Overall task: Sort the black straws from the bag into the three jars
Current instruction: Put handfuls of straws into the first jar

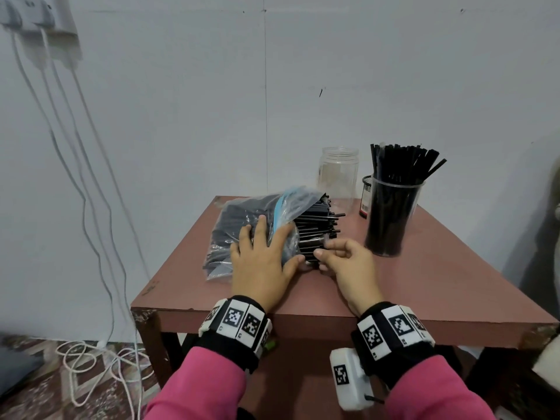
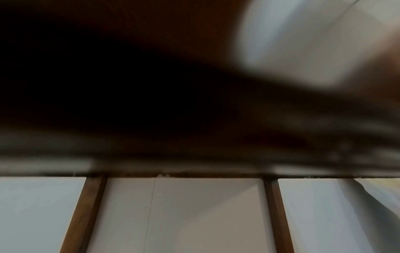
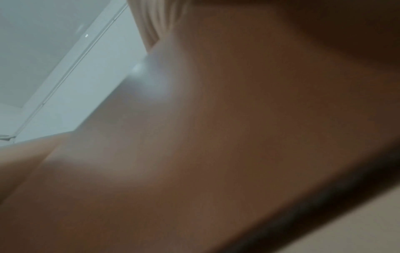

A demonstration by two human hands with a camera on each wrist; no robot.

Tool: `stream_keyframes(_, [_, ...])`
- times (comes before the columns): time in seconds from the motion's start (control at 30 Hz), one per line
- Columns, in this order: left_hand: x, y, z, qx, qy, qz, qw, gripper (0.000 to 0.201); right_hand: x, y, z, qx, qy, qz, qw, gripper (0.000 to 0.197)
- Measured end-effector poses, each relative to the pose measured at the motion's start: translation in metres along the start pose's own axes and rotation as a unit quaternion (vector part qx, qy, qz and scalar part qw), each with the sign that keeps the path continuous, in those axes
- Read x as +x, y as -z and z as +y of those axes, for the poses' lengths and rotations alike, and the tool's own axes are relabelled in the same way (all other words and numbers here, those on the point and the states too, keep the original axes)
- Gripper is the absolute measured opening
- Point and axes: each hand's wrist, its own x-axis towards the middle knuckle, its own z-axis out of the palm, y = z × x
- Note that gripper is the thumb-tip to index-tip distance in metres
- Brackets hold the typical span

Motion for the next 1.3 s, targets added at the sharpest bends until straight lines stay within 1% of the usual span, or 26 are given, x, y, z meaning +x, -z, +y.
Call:
stream_keyframes(0.07, [0.004, -0.002, -0.001, -0.01, -0.018, 0.008, 1.0, 0.058, 0.0, -0.001, 0.001, 0.021, 0.004, 0.033, 0.999, 0.01])
stream_keyframes(0.13, [0.005, -0.005, -0.001, -0.02, -0.035, 0.016, 0.999, 0.058, 0.001, -0.002, 0.002, 0.029, 0.012, 0.048, 0.998, 0.005])
stream_keyframes(0.2, [0.007, -0.007, -0.002, -0.031, -0.044, 0.015, 0.998, 0.06, 0.003, -0.004, 0.001, 0.012, 0.014, 0.035, 0.999, 0.011])
stream_keyframes(0.27, [0.007, -0.007, -0.004, -0.028, -0.057, -0.01, 0.998, 0.062, 0.005, -0.006, 0.001, -0.007, 0.004, 0.01, 1.0, 0.017])
stream_keyframes(0.3, [0.007, -0.005, -0.004, -0.021, -0.067, -0.024, 0.997, 0.061, 0.007, -0.008, 0.0, -0.007, -0.004, 0.006, 1.0, 0.017])
stream_keyframes(0.37, [0.007, -0.006, -0.005, -0.005, -0.084, -0.043, 0.996, 0.053, 0.009, -0.01, 0.001, 0.0, -0.014, 0.019, 1.0, 0.016])
stream_keyframes(0.43, [0.007, -0.008, -0.005, -0.021, -0.076, -0.037, 0.996, 0.046, 0.009, -0.01, 0.001, 0.009, -0.011, 0.045, 0.999, 0.014])
stream_keyframes(0.47, [0.007, -0.008, -0.005, -0.03, -0.068, -0.029, 0.997, 0.045, 0.008, -0.01, 0.001, 0.016, -0.006, 0.058, 0.998, 0.014])
stream_keyframes(0.57, [0.007, -0.011, -0.005, -0.002, -0.052, -0.029, 0.998, 0.064, 0.006, -0.006, 0.002, 0.028, 0.015, 0.092, 0.995, 0.014])
stream_keyframes(0.63, [0.008, -0.013, -0.006, 0.017, -0.049, -0.02, 0.998, 0.07, 0.006, -0.004, 0.002, 0.045, 0.021, 0.111, 0.993, 0.013])
stream_keyframes(0.67, [0.008, -0.014, -0.006, 0.019, -0.049, -0.012, 0.999, 0.069, 0.007, -0.004, 0.002, 0.058, 0.017, 0.11, 0.992, 0.014])
stream_keyframes(0.73, [0.007, -0.015, -0.006, 0.017, -0.052, 0.0, 0.999, 0.066, 0.007, -0.004, 0.001, 0.063, 0.008, 0.077, 0.995, 0.021])
stream_keyframes(0.8, [0.008, -0.016, -0.007, 0.016, -0.051, 0.005, 0.999, 0.063, 0.008, -0.007, 0.0, 0.043, 0.006, 0.049, 0.998, 0.016])
stream_keyframes(0.83, [0.008, -0.016, -0.007, 0.017, -0.048, 0.01, 0.999, 0.062, 0.008, -0.007, 0.0, 0.037, 0.006, 0.052, 0.998, 0.014])
stream_keyframes(0.9, [0.007, -0.016, -0.007, 0.017, -0.041, 0.029, 0.999, 0.061, 0.008, -0.006, 0.002, 0.041, 0.007, 0.081, 0.996, 0.013])
stream_keyframes(0.97, [0.007, -0.017, -0.007, 0.015, -0.033, 0.033, 0.999, 0.062, 0.009, -0.005, 0.002, 0.062, 0.01, 0.108, 0.992, 0.01])
stream_keyframes(1.0, [0.007, -0.019, -0.007, 0.015, -0.032, 0.03, 0.999, 0.062, 0.009, -0.004, 0.002, 0.078, 0.012, 0.113, 0.991, 0.013])
stream_keyframes(1.07, [0.008, -0.02, -0.008, 0.02, -0.036, 0.028, 0.999, 0.063, 0.009, -0.004, -0.001, 0.096, 0.006, 0.102, 0.99, 0.022])
stream_keyframes(1.1, [0.008, -0.02, -0.008, 0.022, -0.038, 0.027, 0.999, 0.063, 0.009, -0.005, -0.002, 0.093, 0.0, 0.086, 0.992, 0.021])
stream_keyframes(1.17, [0.007, -0.021, -0.008, 0.019, -0.04, 0.03, 0.999, 0.062, 0.009, -0.006, -0.002, 0.078, 0.0, 0.068, 0.995, 0.008])
stream_keyframes(1.2, [0.007, -0.02, -0.008, 0.016, -0.039, 0.03, 0.999, 0.062, 0.009, -0.006, -0.001, 0.078, 0.0, 0.078, 0.994, 0.005])
stream_keyframes(1.23, [0.007, -0.02, -0.007, 0.014, -0.038, 0.03, 0.999, 0.062, 0.01, -0.005, 0.0, 0.08, 0.0, 0.098, 0.992, 0.006])
stream_keyframes(1.3, [0.007, -0.019, -0.007, 0.014, -0.036, 0.029, 0.999, 0.063, 0.012, -0.003, 0.002, 0.088, -0.006, 0.147, 0.985, 0.007])
